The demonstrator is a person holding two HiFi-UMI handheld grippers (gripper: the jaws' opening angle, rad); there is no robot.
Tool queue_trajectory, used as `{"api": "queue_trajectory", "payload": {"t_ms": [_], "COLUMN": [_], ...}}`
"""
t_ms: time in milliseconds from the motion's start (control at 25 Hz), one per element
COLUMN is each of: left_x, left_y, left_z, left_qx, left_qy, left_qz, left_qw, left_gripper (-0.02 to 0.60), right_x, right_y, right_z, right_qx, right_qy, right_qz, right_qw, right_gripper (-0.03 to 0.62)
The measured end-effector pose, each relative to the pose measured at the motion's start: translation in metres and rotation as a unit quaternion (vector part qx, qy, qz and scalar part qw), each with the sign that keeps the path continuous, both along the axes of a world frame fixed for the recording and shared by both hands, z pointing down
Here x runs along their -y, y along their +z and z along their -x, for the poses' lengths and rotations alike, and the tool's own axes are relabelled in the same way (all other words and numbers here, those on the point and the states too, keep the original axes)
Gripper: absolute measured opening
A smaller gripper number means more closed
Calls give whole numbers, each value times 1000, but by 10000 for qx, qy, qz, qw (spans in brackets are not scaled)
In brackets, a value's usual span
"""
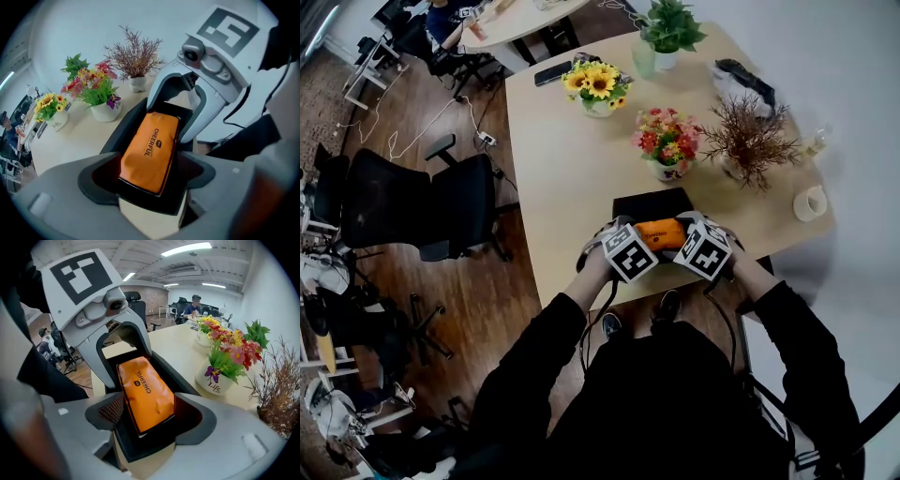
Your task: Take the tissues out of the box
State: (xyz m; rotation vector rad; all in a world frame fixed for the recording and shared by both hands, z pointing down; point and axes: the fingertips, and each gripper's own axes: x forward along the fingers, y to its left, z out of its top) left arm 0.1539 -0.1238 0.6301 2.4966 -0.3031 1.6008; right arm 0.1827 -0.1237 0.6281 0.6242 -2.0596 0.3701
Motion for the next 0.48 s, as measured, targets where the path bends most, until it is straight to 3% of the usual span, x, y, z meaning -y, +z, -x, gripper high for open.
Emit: {"api": "queue_trajectory", "payload": {"t_ms": [240, 480], "left_x": [5, 5], "left_y": [18, 23], "left_z": [3, 3], "left_qx": [484, 593], "left_qy": [-118, -112], "left_qz": [47, 39], "left_qw": [9987, 9982], "left_gripper": [351, 334], "right_x": [4, 7], "right_y": [14, 16], "right_z": [2, 6], "right_qx": [-520, -710], "right_qy": [-221, -256], "right_qz": [285, 201], "right_qw": [9980, 9969], "right_gripper": [346, 337]}}
